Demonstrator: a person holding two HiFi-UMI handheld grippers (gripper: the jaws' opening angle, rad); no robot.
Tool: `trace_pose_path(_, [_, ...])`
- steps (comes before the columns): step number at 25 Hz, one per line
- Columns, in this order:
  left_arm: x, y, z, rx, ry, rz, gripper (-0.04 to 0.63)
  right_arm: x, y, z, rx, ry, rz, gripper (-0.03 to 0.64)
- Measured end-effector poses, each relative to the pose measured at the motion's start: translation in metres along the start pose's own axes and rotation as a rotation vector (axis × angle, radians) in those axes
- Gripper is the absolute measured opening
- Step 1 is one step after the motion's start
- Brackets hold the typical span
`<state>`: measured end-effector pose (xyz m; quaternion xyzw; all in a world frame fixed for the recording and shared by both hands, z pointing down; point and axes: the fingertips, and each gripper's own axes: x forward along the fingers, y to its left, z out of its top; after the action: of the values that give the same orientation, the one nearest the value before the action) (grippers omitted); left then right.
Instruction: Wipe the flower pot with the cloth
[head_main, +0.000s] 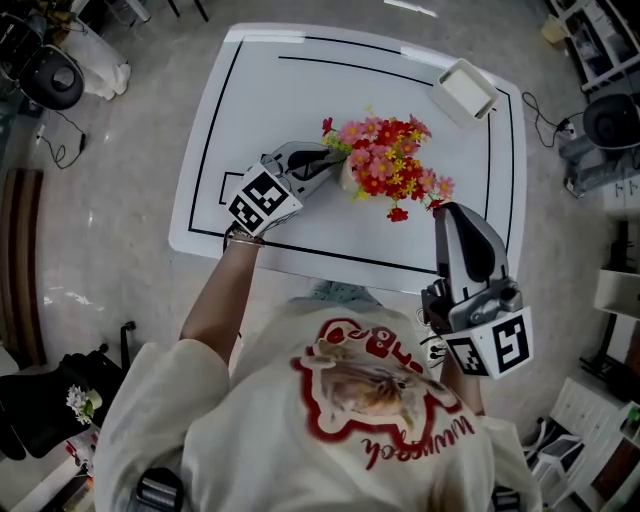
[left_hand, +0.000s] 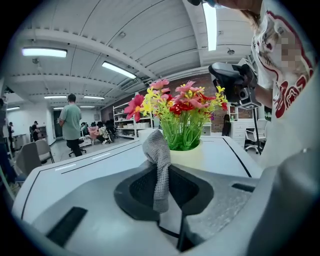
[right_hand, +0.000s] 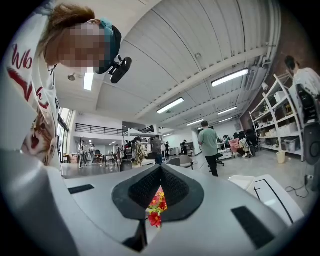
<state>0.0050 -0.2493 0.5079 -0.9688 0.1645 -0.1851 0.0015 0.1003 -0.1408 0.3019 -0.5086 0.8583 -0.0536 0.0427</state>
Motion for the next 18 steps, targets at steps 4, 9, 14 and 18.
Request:
trace_pose_path(4, [-0.004,-0.006,-0.003,0.003,0.003,0.007,0.046,-0.008,0.013,-0.004,0.002,0.001,-0.012,-0.002])
trace_pose_path(9, [-0.008,-0.012,-0.004,0.012,-0.002,0.002,0.046,-0.023,0.026,-0.009,0.0,-0.002,-0.039,-0.002])
trace_pose_path(14, [-0.012,-0.019,-0.001,0.02,-0.014,0.003,0.046,-0.038,0.036,-0.014,-0.006,-0.007,-0.069,-0.002])
trace_pose_path(18, [-0.013,-0.024,-0.002,0.023,-0.002,0.007,0.046,-0.045,0.039,-0.013,-0.011,-0.011,-0.07,-0.002])
